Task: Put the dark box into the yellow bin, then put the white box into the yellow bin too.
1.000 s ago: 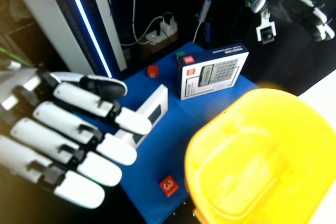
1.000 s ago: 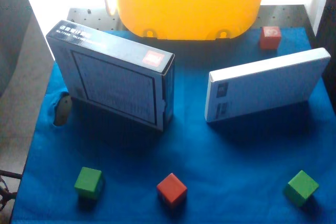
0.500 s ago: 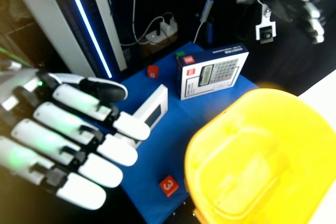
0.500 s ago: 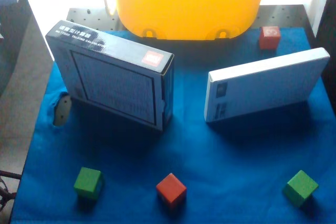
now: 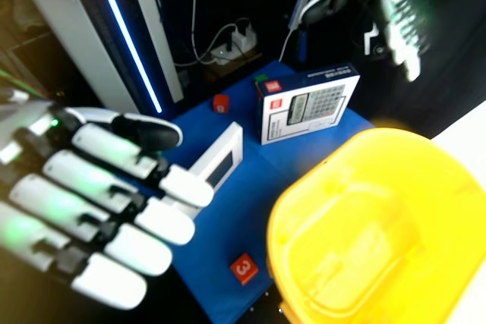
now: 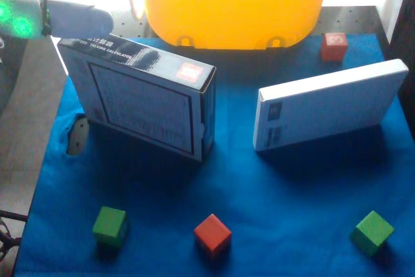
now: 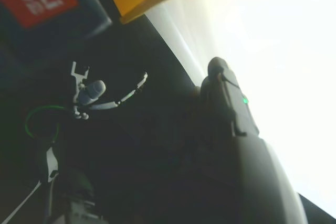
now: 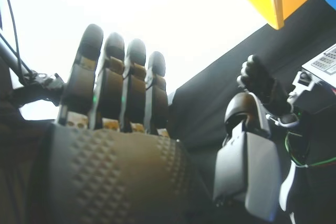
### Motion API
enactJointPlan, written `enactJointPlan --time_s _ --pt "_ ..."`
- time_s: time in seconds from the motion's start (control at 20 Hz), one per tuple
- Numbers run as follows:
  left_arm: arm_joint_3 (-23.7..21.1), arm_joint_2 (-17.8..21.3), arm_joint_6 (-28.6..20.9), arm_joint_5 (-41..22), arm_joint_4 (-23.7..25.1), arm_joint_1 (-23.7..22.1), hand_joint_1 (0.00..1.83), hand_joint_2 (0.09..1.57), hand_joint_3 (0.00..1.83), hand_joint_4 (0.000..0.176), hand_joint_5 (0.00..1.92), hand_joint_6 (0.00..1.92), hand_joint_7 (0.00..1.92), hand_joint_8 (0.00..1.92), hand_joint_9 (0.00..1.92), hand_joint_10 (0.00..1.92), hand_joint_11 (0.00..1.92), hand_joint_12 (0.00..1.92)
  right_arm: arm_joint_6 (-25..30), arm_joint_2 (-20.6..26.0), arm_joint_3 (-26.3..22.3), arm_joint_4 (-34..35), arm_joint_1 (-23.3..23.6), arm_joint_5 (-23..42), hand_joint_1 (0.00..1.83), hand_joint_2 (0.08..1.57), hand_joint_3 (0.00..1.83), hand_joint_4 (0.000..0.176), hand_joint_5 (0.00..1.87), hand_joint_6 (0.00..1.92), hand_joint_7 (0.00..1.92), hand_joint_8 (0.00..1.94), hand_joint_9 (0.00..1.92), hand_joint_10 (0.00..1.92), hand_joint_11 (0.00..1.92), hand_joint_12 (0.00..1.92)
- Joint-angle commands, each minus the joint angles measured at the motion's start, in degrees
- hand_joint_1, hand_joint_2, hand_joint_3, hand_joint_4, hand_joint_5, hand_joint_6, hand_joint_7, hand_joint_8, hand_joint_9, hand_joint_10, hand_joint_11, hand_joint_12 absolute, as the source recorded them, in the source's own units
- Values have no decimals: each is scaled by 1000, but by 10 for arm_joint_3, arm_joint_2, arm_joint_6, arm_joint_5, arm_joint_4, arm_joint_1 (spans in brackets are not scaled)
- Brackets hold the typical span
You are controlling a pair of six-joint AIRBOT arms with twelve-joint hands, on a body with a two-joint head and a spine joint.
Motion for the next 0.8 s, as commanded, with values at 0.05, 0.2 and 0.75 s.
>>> enactJointPlan --time_s 0.05,0.2,0.75 --pt "-4 5 -10 -32 -17 -9 357 746 0 59 0 0 59 0 73 2 153 9 2 0 2 4 10 69 327 1021 3 13 450 0 484 0 433 2 269 403" --pt "-6 5 -31 -13 19 -12 438 751 0 72 0 0 9 3 44 6 94 6 2 0 2 4 10 69 299 1024 3 5 456 2 492 3 447 6 277 415" --pt "-1 -16 -69 37 113 -25 586 609 0 116 0 0 124 12 177 14 196 41 2 -3 3 4 10 69 322 1003 0 23 498 0 485 0 438 0 166 649"
